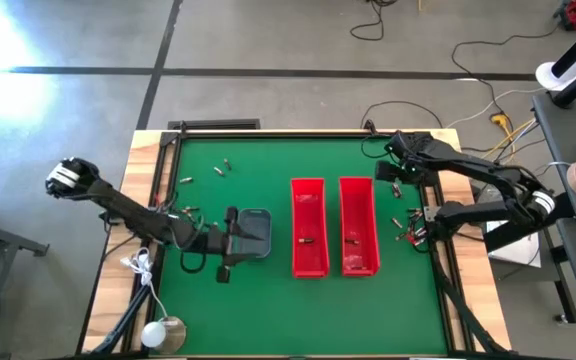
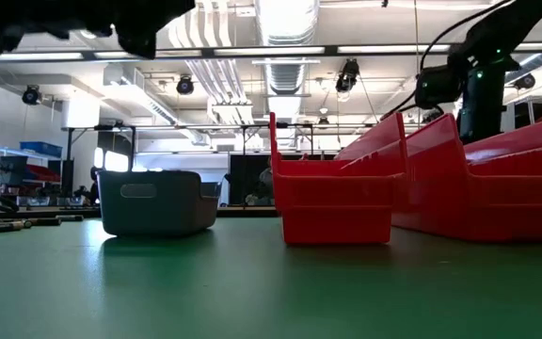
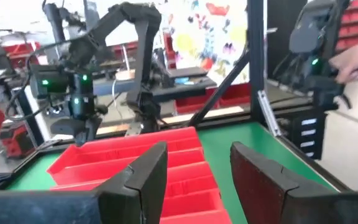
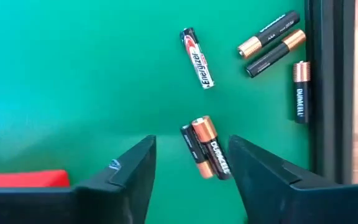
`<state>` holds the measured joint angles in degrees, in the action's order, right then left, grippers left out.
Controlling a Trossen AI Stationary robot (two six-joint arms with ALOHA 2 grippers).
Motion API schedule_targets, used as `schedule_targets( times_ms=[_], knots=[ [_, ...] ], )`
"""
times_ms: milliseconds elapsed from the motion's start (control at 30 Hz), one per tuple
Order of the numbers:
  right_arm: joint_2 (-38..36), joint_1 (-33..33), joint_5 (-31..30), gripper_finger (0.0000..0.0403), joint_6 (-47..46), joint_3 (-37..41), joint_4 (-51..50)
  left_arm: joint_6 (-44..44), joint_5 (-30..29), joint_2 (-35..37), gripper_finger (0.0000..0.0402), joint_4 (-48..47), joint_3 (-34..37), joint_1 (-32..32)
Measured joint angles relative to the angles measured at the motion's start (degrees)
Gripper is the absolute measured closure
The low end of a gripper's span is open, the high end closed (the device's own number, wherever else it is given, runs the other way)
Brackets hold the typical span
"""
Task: Sort batteries
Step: Put the big black battery into the left red bin
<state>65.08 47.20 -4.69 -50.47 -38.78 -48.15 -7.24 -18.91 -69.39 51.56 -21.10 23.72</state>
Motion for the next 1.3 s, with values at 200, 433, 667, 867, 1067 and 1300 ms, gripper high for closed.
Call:
schedule_targets(
  times_ms=[200,433,667,867,1067,1300],
  knots=[
    [1.2,0.0,-0.8,0.0164,-2.9,3.3,2.6,-1.2,2.7,6.6,0.0246,-3.1,2.4,-4.8],
    [4.3,1.2,-1.4,0.0178,-5.8,5.3,4.2,-2.8,5.0,10.2,0.0246,-21.9,-3.5,-5.7],
    [7.8,1.2,-1.4,0.0236,-8.1,6.3,7.8,-3.5,5.2,9.9,0.0246,-32.6,-8.3,-5.7],
    [8.9,1.2,-1.9,0.0289,-8.1,6.6,7.8,-4.7,6.2,10.1,0.0246,-31.6,-7.3,-5.6],
    [8.8,1.2,-2.9,0.0313,-8.0,6.8,7.8,-4.3,6.2,10.3,0.0246,-31.3,-7.0,-5.6],
    [8.5,0.8,-3.5,0.0298,-7.5,6.8,7.1,-3.1,6.1,10.3,0.0246,-31.1,-7.2,-5.5]
  ],
)
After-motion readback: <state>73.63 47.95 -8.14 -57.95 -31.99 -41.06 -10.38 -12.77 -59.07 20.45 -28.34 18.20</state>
